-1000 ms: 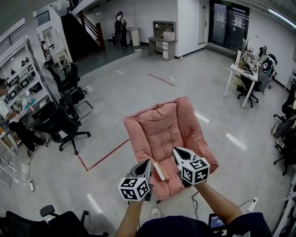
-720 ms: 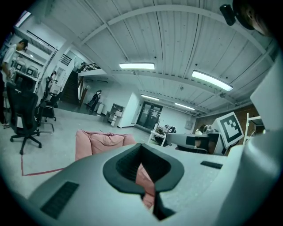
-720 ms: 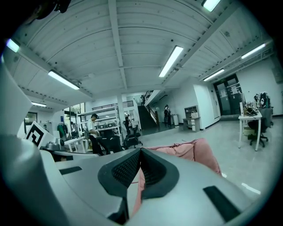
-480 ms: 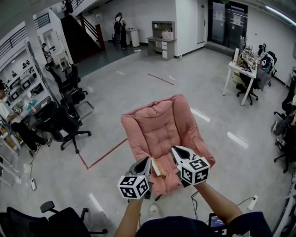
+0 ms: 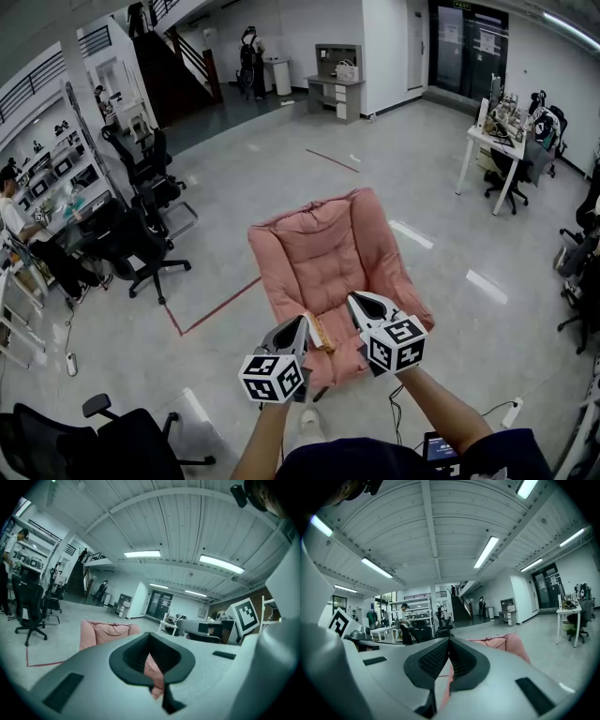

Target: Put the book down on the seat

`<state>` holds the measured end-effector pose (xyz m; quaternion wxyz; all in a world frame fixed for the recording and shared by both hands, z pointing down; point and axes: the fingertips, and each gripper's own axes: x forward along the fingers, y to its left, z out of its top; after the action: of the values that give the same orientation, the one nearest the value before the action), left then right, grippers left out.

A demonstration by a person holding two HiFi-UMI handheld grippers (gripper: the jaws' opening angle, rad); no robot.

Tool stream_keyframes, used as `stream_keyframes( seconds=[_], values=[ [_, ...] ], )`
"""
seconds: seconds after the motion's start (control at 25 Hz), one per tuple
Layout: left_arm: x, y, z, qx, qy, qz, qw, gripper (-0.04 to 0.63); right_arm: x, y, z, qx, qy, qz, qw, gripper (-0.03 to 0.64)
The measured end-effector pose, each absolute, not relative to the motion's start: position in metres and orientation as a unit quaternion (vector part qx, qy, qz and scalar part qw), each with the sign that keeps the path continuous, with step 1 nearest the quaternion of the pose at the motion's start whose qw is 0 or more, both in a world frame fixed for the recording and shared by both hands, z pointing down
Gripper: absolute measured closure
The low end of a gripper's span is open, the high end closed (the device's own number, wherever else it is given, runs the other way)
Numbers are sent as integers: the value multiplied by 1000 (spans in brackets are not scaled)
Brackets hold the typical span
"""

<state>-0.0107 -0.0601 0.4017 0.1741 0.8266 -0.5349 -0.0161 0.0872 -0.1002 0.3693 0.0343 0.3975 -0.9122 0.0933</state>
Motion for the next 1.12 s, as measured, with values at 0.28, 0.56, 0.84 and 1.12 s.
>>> stream_keyframes(
  seconds=[0.28,0.56,0.84,1.12],
  values=[
    [-4,-49,384,831,-537,-18,146,591,100,-85,365,397,-913,92,27,597],
    [3,-36,373,829,-542,-21,134,591,115,-72,364,399,-912,95,24,597],
    [10,-17,373,828,-545,-23,131,591,123,-54,366,396,-913,95,24,597],
    [21,-2,379,827,-547,-21,131,591,133,-39,371,391,-915,97,23,597]
  ],
)
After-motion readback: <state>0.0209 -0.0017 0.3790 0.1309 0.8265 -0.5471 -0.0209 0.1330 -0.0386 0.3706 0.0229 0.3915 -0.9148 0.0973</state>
